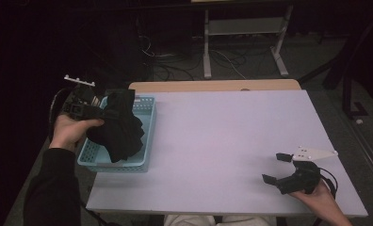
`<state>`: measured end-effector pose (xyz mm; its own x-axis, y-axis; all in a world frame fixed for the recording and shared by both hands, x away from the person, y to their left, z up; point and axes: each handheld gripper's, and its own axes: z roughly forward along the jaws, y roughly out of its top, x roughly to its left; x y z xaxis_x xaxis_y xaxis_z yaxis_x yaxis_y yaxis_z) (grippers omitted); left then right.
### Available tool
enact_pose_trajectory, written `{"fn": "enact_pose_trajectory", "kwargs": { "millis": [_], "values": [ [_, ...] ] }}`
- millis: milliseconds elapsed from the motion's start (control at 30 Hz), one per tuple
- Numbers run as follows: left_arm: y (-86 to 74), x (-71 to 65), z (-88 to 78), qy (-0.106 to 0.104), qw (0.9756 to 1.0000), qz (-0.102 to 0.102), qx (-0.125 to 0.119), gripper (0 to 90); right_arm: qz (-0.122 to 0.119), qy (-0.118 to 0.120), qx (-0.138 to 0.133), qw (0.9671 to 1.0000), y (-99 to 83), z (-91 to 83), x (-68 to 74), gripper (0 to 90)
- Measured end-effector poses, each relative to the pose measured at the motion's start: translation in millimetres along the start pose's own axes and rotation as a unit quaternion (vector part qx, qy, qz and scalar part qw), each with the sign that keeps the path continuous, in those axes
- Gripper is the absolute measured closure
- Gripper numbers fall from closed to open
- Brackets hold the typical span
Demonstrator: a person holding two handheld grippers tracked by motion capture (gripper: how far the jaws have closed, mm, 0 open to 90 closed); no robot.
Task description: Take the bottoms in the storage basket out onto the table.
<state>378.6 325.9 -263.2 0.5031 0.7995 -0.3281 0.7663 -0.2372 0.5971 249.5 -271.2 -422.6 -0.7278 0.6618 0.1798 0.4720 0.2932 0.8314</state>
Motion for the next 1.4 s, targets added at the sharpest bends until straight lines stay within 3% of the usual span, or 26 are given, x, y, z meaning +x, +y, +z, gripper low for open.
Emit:
{"fn": "enact_pose_trajectory", "kwargs": {
  "millis": [567, 767, 1400],
  "values": [
    [28.8, -24.4, -23.8, 0.003, 0.9996, 0.025, -0.014, 74.3, -0.001, 0.001, -0.002, 1.0, 0.2, -0.6, 0.5, 0.0],
    [39.3, -36.3, -31.7, -0.01, 0.9989, 0.037, -0.026, 74.2, 0.0, 0.001, -0.003, 1.0, 0.4, -1.2, 0.8, 0.0],
    [57.2, -68.5, -13.7, -0.032, 0.9959, 0.082, -0.023, 74.2, -0.005, 0.006, 0.0, 1.0, 0.4, -0.4, 2.6, 0.0]
  ]
}}
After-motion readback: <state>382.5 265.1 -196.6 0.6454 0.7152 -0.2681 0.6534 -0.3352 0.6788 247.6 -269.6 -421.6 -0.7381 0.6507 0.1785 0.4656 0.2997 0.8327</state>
